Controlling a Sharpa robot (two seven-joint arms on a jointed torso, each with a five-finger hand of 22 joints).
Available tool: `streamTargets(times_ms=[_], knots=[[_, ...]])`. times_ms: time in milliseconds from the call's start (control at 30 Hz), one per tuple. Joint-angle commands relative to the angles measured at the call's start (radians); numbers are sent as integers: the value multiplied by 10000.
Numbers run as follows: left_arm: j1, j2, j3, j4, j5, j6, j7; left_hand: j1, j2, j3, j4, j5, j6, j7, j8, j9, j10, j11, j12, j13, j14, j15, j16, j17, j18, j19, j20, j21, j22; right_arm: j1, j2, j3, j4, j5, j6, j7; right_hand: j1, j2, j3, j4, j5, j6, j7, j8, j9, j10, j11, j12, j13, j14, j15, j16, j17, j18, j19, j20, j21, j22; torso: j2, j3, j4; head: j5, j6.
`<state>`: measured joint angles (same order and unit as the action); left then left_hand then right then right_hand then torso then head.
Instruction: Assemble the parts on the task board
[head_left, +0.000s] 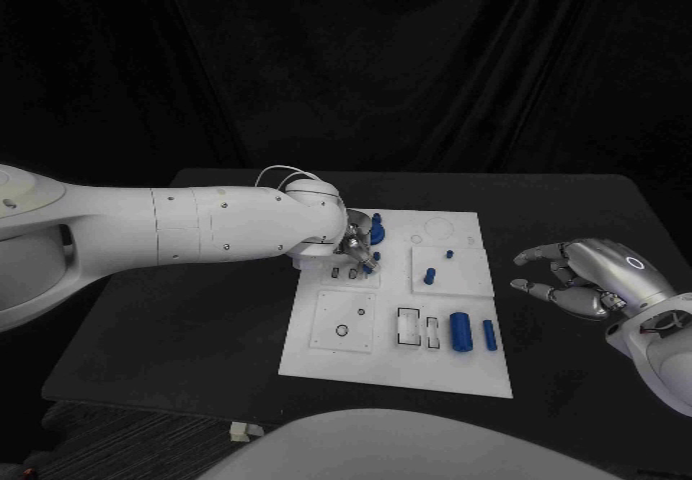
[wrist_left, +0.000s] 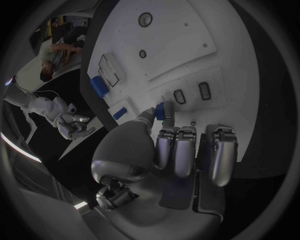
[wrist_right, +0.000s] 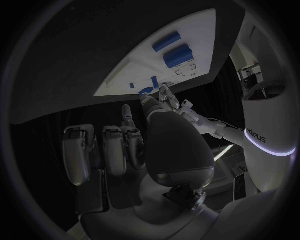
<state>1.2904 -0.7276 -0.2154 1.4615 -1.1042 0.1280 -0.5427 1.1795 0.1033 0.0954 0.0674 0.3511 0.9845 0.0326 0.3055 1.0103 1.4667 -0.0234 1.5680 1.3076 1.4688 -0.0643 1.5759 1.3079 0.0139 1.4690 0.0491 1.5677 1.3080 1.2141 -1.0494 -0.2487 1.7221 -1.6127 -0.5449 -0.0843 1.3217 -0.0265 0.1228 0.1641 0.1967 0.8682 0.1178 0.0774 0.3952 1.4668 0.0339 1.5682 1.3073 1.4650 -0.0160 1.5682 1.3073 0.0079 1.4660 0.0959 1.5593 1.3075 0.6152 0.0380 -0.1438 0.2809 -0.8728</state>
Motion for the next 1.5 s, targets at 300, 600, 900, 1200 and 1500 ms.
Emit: streamTargets(times_ms=[300,600,900,1200,1500], knots=[[-22,-376,4,350,56,-156,50,-987,-1051,3047,-611,563,272,0,-257,537,1041,-59,28,2632,1020,-58,-51,2629,-139,1018,-54,31,2628,-40,-24,5,-18,-60,144,-211,116,26,43,-34,91,70,-8,-40,-24,1040,-27,26,2634,1058,-60,26,2635,-23,894,-52,-55,2560,-9,-2,1,62,2],[-20,-774,5,754,56,-316,-257,-1217,-1157,3460,-690,605,336,-6,-254,675,1041,-67,28,2632,1020,-68,-51,2629,-139,1018,-61,31,2628,-51,-23,5,-23,-60,198,-245,128,34,50,-35,115,77,-9,-41,-29,1040,-26,26,2634,1058,-60,26,2635,-19,883,-52,-68,2554,6,-10,-3,77,2],[-19,-962,4,937,56,-580,-717,-1675,-1116,3696,-482,412,535,-28,-250,796,1041,-88,28,2632,1020,-88,-51,2629,-139,1018,-77,31,2628,-69,-19,5,-36,-60,287,-274,101,49,44,7,147,170,-16,-15,-35,1040,-29,26,2634,1058,-61,26,2635,-14,869,-52,-84,2548,6,-13,4,147,2],[-21,-1006,4,988,56,-1268,-1019,-1876,-1129,3921,-432,647,858,-110,-335,731,1041,-168,28,2632,1020,-167,-51,2629,-139,1018,-145,31,2628,-93,-11,5,-36,-60,350,-309,95,55,44,17,151,187,-19,-11,-37,1040,-30,26,2634,1058,-61,26,2635,-12,862,-52,-92,2544,2,-8,-9,188,2],[-28,-981,2,957,56,-1247,-1079,-1941,-1152,3998,-432,615,860,-104,-478,623,1041,-176,28,2632,1020,-185,-51,2629,-139,1018,-169,31,2628,-98,-13,5,-26,-60,367,-341,93,58,44,23,155,198,-20,-11,-40,1040,-31,26,2634,1058,-62,26,2635,-10,859,-52,-95,2543,4,1,-7,212,2]])
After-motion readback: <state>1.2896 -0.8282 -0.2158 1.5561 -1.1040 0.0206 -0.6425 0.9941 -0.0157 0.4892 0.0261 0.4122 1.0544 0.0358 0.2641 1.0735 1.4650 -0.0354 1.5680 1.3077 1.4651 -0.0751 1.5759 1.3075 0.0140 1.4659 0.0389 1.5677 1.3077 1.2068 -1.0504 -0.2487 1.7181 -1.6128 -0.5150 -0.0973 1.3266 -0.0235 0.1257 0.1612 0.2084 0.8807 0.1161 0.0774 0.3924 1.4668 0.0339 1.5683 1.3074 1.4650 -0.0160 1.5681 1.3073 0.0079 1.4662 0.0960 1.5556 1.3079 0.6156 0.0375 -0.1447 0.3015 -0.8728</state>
